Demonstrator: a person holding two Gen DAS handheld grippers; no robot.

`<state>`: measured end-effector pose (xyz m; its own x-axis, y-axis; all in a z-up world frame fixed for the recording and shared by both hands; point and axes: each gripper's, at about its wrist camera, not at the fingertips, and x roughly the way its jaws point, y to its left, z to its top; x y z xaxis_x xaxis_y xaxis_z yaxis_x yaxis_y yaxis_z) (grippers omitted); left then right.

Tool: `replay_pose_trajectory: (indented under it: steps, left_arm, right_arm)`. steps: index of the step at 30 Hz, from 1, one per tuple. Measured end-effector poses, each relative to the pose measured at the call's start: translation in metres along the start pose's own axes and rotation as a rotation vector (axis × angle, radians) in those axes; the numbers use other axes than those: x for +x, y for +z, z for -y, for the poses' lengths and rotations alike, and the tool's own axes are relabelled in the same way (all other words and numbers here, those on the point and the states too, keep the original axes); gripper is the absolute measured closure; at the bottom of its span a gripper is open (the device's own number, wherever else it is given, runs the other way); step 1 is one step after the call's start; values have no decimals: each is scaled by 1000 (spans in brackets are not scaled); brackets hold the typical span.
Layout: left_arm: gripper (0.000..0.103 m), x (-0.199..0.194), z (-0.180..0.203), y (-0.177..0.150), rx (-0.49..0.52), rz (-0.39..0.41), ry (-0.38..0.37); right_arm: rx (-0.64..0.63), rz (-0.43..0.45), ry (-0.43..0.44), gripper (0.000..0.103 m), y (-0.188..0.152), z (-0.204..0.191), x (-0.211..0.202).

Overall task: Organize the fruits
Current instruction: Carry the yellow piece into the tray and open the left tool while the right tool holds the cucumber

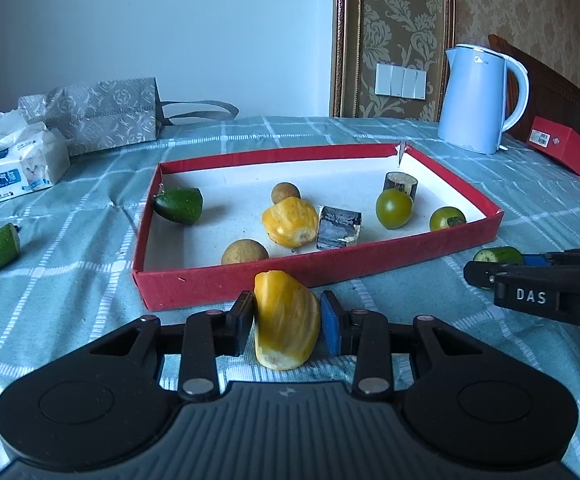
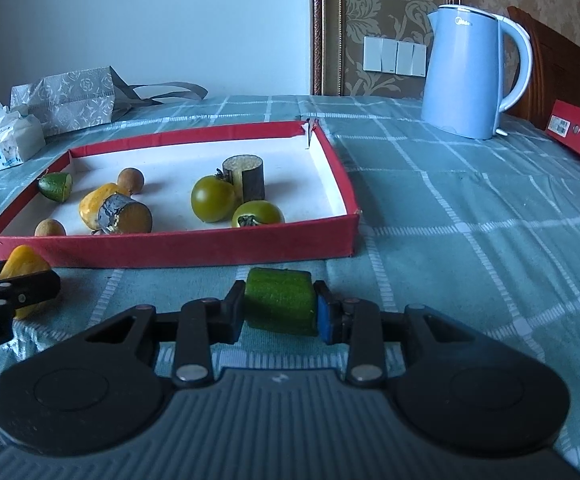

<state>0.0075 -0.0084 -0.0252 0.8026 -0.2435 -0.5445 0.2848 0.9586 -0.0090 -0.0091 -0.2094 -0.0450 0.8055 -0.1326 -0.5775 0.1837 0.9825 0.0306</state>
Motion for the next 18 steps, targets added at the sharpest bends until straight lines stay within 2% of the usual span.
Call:
replay_pose_trajectory:
  steps: [10, 18]
  left_arm:
    - [68, -10, 6, 12, 11, -18, 35]
    - [68, -3, -7, 45, 18, 37, 55]
  right_arm:
    - [4, 0, 4, 70, 0, 1, 0]
    - [-2, -1, -1, 70, 0, -1, 0]
